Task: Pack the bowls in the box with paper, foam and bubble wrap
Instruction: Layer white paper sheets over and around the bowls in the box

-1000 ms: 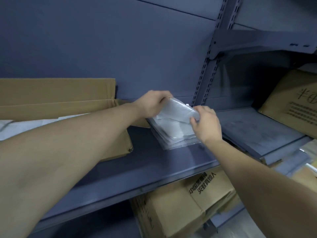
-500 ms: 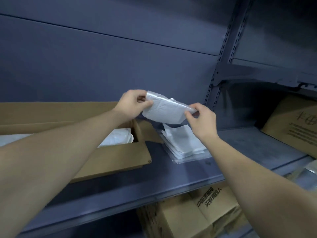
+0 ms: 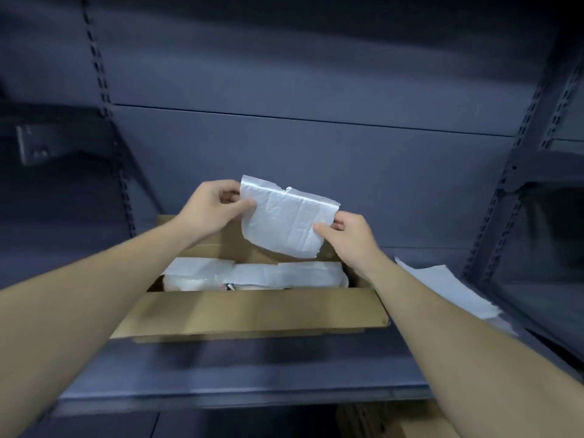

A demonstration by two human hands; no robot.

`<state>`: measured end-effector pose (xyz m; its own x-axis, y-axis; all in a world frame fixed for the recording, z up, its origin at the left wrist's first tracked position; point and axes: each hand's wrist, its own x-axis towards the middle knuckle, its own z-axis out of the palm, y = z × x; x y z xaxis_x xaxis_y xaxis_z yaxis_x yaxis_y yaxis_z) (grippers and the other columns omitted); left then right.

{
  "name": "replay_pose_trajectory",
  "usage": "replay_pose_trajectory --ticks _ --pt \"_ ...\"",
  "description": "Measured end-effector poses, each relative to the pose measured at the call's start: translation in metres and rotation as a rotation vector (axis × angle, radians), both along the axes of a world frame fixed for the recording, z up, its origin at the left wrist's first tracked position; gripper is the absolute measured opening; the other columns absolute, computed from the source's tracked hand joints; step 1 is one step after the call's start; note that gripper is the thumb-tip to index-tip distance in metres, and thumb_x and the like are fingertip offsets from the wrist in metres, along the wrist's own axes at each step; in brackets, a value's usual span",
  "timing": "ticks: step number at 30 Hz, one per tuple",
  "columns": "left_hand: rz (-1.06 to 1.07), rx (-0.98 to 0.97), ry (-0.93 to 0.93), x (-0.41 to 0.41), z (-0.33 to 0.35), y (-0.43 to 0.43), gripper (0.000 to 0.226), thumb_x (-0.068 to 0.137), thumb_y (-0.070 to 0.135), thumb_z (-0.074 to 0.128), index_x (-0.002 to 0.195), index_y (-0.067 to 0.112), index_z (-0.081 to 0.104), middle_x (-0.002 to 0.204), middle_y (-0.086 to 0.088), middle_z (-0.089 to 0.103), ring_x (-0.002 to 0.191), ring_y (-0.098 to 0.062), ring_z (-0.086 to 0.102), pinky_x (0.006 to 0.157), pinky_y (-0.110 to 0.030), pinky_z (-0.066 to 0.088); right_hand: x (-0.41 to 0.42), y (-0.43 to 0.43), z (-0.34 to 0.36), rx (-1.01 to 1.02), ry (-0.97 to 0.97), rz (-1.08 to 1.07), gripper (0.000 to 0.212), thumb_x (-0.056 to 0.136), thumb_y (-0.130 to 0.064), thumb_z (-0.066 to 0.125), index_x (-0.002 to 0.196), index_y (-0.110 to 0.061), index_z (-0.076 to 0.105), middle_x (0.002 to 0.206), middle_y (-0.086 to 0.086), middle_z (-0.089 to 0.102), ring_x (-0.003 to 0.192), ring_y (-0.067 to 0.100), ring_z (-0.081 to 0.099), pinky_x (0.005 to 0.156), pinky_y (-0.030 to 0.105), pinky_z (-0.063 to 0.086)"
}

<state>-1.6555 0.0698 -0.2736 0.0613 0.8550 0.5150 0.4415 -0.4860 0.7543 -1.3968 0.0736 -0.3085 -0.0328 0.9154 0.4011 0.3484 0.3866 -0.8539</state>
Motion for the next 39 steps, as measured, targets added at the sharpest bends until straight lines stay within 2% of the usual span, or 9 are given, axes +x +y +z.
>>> replay_pose_trajectory --ticks 8,15,20,26,28,31,34,36,39 --pt "0.180 -0.105 -0.015 -0.086 -0.007 -0.039 0.007 0.089 0.016 0.072 0.091 0.021 0.075 0.086 0.004 0.076 0.089 -0.020 0.072 0.084 -0.038 0.060 -0.082 -0.001 0.003 -0.018 -0.011 0.172 0.014 0.090 -0.012 0.065 0.101 -0.016 0.074 0.095 -0.009 0.075 0.087 0.004 0.070 0.075 0.019 0.054" --pt "0.252 -0.125 -0.038 -0.121 -0.013 -0.068 0.006 0.089 0.016 0.071 0.093 0.018 0.076 0.085 0.000 0.076 0.086 -0.022 0.071 0.082 -0.036 0.060 -0.122 -0.010 0.005 -0.054 -0.041 0.229 0.009 0.091 -0.012 0.063 0.094 -0.011 0.071 0.086 -0.001 0.074 0.063 0.002 0.060 0.058 0.018 0.045" --pt "0.294 -0.182 -0.052 -0.134 -0.024 -0.075 0.005 0.088 0.017 0.071 0.090 0.019 0.075 0.085 -0.001 0.075 0.089 -0.022 0.070 0.084 -0.040 0.060 -0.139 -0.013 -0.006 -0.100 -0.054 0.243 0.009 0.091 -0.011 0.062 0.092 -0.013 0.071 0.089 0.002 0.074 0.067 0.004 0.062 0.064 0.026 0.049" --pt "0.314 -0.237 -0.034 -0.137 -0.035 -0.074 0.004 0.089 0.020 0.071 0.087 0.020 0.075 0.085 -0.001 0.074 0.087 -0.026 0.070 0.081 -0.039 0.061 -0.142 -0.015 -0.016 -0.123 -0.084 0.237 0.012 0.093 -0.012 0.060 0.094 -0.017 0.071 0.088 -0.005 0.073 0.067 0.003 0.061 0.058 0.020 0.045" --pt "0.338 -0.256 -0.020 -0.135 -0.040 -0.070 0.004 0.089 0.020 0.070 0.087 0.020 0.074 0.080 0.002 0.071 0.079 -0.019 0.068 0.079 -0.036 0.061 -0.143 -0.013 -0.020 -0.150 -0.124 0.229 0.011 0.090 -0.015 0.060 0.091 -0.016 0.071 0.079 -0.006 0.069 0.065 0.008 0.058 0.060 0.025 0.044" --pt "0.355 -0.295 0.036 -0.132 -0.048 -0.065 0.007 0.090 0.020 0.069 0.084 0.018 0.072 0.076 0.001 0.069 0.075 -0.015 0.066 0.076 -0.032 0.061 -0.145 -0.009 -0.031 -0.184 -0.239 0.176 0.014 0.085 -0.020 0.061 0.089 -0.011 0.070 0.075 0.009 0.066 0.066 0.018 0.055 0.059 0.032 0.042" --pt "0.339 -0.351 0.073 -0.139 -0.055 -0.061 0.007 0.089 0.019 0.070 0.084 0.015 0.072 0.078 -0.007 0.071 0.074 -0.016 0.066 0.073 -0.033 0.061 -0.147 -0.006 -0.042 -0.243 -0.281 0.175 0.014 0.082 -0.019 0.063 0.084 -0.005 0.068 0.077 0.010 0.070 0.065 0.023 0.060 0.060 0.031 0.043" --pt "0.316 -0.409 0.116 -0.146 -0.060 -0.058 0.007 0.087 0.019 0.072 0.081 0.017 0.073 0.076 -0.002 0.071 0.074 -0.015 0.067 0.072 -0.032 0.061 -0.148 -0.005 -0.045 -0.320 -0.373 0.195 0.017 0.082 -0.018 0.065 0.069 -0.009 0.058 0.064 0.006 0.058 0.058 0.018 0.049 0.057 0.028 0.037" --pt "0.322 -0.433 0.239 -0.151 -0.066 -0.052 0.033 0.083 0.018 0.075 0.054 0.030 0.065 0.058 0.015 0.065 0.066 -0.009 0.062 0.068 -0.026 0.050 -0.148 -0.001 -0.047 -0.382 -0.525 0.201 0.032 0.081 -0.026 0.070 0.063 -0.018 0.044 0.062 -0.001 0.044 0.058 0.015 0.040 0.055 0.028 0.032"
